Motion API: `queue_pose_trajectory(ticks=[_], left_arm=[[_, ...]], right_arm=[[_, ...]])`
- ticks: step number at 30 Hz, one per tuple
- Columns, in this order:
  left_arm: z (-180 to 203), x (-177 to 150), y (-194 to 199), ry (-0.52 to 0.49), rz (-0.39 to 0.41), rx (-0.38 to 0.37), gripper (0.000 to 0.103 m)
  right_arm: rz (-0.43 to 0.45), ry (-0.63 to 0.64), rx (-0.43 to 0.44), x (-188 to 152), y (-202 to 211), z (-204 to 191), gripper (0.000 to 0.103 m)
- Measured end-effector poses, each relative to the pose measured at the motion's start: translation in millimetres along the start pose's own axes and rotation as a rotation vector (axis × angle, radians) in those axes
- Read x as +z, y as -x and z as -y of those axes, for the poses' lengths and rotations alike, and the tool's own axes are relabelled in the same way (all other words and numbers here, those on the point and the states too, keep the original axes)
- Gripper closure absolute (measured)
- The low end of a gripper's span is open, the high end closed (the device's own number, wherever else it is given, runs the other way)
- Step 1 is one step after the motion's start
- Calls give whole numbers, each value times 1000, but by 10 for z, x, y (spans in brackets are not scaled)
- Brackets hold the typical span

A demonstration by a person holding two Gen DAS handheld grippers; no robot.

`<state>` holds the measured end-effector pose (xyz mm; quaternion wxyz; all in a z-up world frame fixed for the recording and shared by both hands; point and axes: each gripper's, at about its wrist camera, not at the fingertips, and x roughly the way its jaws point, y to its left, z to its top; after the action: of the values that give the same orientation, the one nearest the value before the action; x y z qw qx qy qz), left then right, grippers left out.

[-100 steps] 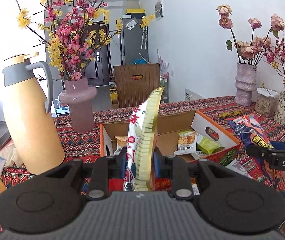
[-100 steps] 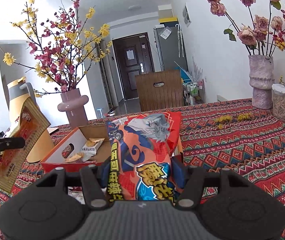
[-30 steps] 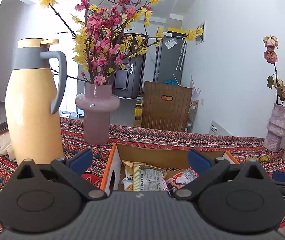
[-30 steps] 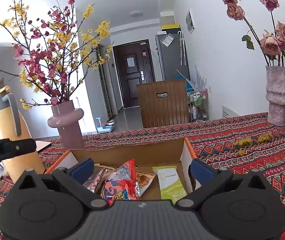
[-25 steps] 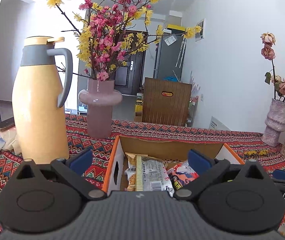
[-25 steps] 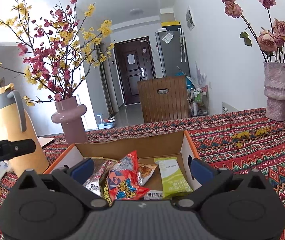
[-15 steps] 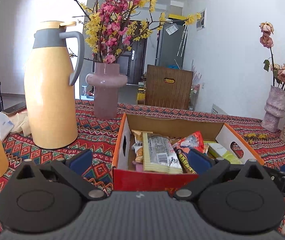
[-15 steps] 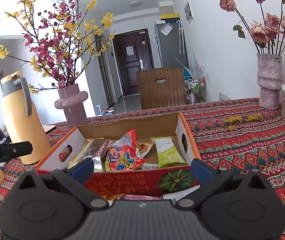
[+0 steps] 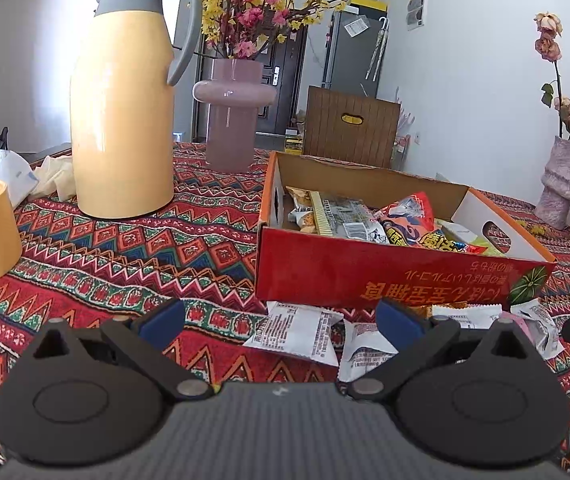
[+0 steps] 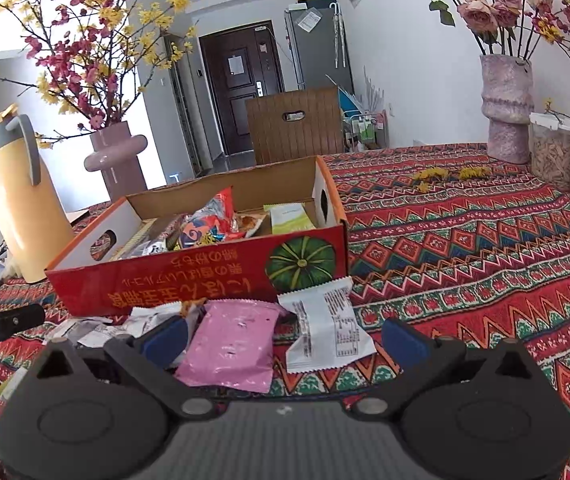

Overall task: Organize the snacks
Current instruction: 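Grasp the white printed packet with the right tool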

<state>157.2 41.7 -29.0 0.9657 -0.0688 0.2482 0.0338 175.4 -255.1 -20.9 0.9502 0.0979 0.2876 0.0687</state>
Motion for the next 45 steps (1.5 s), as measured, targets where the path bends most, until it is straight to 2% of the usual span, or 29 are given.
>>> queue_pose_trajectory(ticks=[7,14,19,26,31,34,39,45], left_arm=[[18,-31,-27,-6,9,-2,0],[21,-46,-37,-6,0,-2,0],[11,-45,-49,2,-6,1,0],[9,-43,-58,5,-12,0,0],[13,-43,-65,4,-17,-2,0],[11,-43,-69,5,-19,-1,0],[10,-45,-73,4,-21,3,0],[8,-45,-82,3,-25,6,0]], right_arm=[[-20,14,-26,17,-72,68,0],[-80,97,-81,195,-309,126,2],[-138,160,-102,253,-516,91,10],[-191,121,-69,209,-752,154,38],[-158,140,-71,160,-737,119,47],[-144,132,-71,151,-721,132,59],[-104,136,-79,105,-643,122,64],[-16,94,-64,62,-341,81,64]])
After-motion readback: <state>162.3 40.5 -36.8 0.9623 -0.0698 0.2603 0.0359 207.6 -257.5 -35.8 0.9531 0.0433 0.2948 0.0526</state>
